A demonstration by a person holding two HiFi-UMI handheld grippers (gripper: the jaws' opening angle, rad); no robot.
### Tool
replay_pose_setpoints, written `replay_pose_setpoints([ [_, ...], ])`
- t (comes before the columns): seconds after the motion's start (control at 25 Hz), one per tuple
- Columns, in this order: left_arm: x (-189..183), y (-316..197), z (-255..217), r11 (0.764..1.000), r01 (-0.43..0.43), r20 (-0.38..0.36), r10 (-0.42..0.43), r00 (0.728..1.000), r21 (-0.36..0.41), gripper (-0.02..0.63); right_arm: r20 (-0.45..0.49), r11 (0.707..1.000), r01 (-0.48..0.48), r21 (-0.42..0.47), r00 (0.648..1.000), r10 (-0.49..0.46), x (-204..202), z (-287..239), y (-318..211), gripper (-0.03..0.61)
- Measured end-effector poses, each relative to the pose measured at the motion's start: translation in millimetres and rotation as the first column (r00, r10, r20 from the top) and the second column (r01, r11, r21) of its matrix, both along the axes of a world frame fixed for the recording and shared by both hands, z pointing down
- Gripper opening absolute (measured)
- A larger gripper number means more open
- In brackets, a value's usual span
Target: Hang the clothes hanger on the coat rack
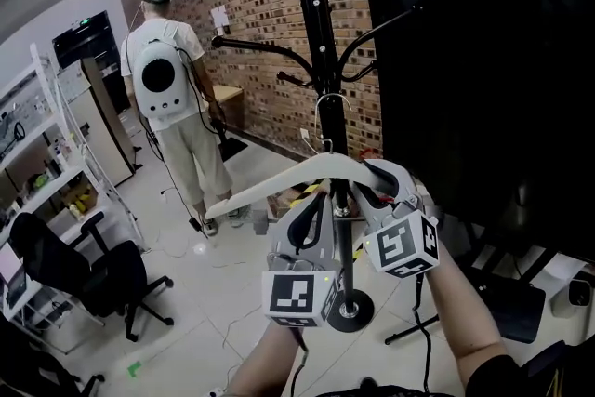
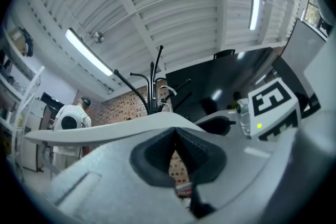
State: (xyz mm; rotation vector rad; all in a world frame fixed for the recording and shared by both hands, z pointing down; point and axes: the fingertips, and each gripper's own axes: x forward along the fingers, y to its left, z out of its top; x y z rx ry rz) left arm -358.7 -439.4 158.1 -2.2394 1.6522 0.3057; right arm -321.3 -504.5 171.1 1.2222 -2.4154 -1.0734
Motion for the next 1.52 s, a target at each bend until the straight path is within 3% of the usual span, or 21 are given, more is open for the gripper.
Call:
replay_pose_setpoints([
  [0.32, -8, -39, 2, 0.998, 0.064, 0.002, -0.064, 0.998, 0.011, 0.005, -0.030, 0.998, 0.044, -0.039, 0.999, -0.045, -13, 3, -45, 0.127],
  [0.76, -15, -67, 30, 0.992, 0.101, 0.012, -0.100, 0.995, -0.078, 0.005, -0.029, 0.991, 0.040, -0.130, 0.999, -0.044, -10, 36, -85, 0.129],
  [1.16, -22, -85, 44, 0.992, 0.037, 0.021, -0.035, 0.999, -0.119, 0.005, -0.057, 0.995, 0.008, -0.101, 0.998, -0.014, -15, 48, -98, 0.129],
  [1.52, -31, -90, 50, 0.992, 0.000, 0.007, 0.001, 1.000, -0.129, 0.005, -0.015, 0.998, -0.012, -0.055, 1.000, 0.011, -16, 46, -97, 0.136],
])
